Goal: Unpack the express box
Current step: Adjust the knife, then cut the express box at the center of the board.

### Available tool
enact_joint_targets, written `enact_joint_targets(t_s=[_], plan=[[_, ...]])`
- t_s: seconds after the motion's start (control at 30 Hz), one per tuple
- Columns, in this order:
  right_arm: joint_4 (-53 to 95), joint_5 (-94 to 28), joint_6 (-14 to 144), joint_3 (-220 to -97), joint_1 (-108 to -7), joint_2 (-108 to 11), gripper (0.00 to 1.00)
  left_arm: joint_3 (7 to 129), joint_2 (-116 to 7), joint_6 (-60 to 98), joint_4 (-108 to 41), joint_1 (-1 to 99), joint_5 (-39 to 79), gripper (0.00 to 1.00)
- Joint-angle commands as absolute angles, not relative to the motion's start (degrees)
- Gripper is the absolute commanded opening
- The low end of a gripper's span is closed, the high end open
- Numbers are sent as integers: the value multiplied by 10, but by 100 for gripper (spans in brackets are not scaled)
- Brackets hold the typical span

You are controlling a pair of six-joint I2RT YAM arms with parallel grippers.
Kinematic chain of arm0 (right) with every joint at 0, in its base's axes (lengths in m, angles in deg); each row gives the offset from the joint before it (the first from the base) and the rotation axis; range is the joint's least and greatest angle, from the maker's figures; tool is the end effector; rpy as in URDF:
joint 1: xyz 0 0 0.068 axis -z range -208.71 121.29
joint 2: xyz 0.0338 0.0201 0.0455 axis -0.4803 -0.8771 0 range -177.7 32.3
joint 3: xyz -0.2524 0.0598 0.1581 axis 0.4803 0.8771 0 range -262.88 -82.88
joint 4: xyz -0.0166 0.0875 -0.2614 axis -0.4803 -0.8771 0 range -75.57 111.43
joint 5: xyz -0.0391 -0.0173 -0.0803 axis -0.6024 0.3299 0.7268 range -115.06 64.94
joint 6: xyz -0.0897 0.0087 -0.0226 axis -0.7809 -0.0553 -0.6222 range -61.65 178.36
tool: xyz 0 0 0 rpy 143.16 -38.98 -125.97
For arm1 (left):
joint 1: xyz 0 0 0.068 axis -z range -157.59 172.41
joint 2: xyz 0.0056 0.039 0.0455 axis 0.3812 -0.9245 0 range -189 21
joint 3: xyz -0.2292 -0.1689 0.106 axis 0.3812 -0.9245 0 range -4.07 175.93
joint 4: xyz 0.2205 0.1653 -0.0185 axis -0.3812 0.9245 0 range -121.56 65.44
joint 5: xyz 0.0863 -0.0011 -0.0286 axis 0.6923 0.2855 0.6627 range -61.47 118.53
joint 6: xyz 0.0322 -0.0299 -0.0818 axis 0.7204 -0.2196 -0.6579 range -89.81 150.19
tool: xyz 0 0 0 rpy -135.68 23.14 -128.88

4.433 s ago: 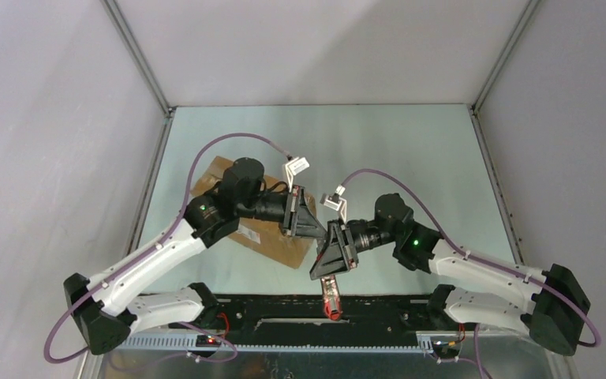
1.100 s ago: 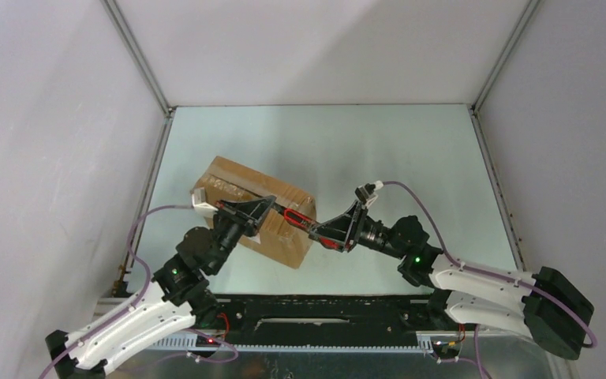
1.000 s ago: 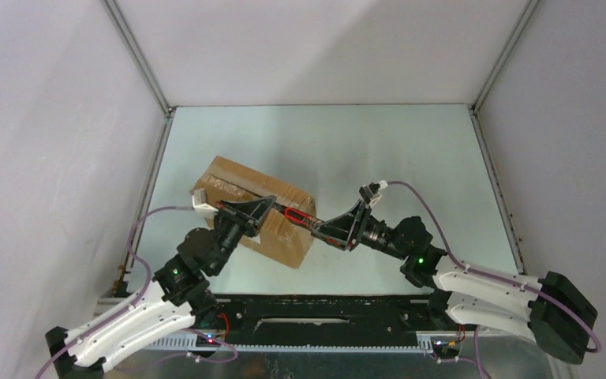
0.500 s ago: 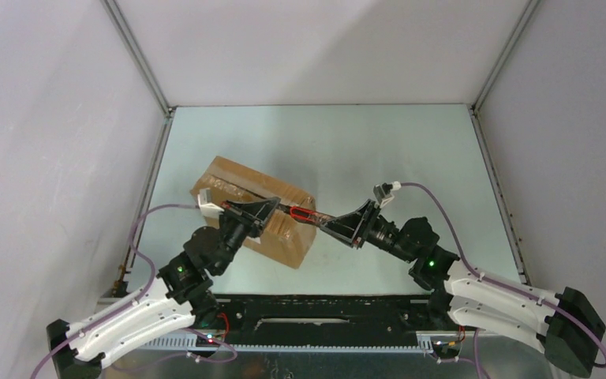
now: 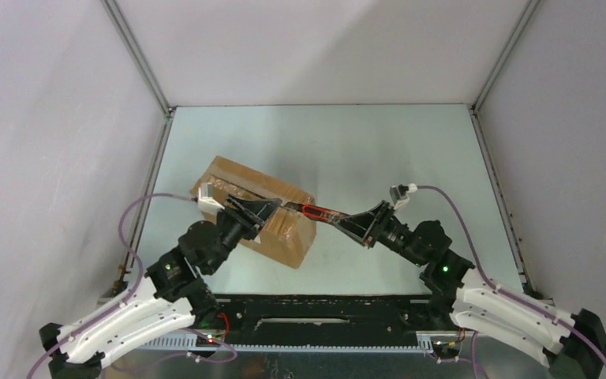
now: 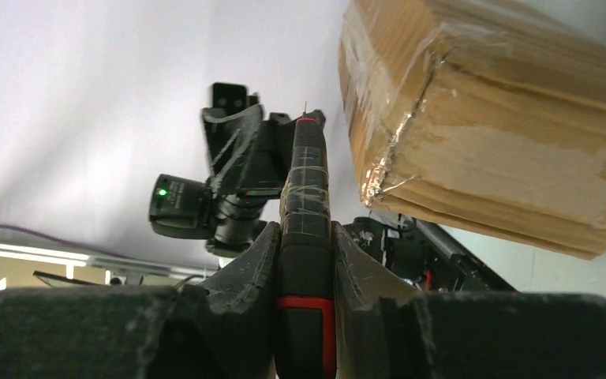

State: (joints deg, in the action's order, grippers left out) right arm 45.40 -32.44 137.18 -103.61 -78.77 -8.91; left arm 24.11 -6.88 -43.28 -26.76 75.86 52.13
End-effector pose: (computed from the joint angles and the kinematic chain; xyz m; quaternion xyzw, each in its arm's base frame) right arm 0.1326 0.1749 0.2830 0.1244 0.6741 0.6747 0.2737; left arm 0.1275 -0.1158 0.3014 -0.2616 0.6838 -0.5274 0.4312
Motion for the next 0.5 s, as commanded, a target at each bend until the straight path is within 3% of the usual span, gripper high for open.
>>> enact_joint_targets(t_s=[0.0,0.3,0.47], plan=[[392,-288,1371,-1001,-770,-1,0,360,-89,-342,-105,753,520,61],[307,-267,1412,-926,-766,127,0,574,-232,-210,216,742,542,76],[356,-266,1440,-901,-767,117,0,652,-327,-103,266,742,505,79]])
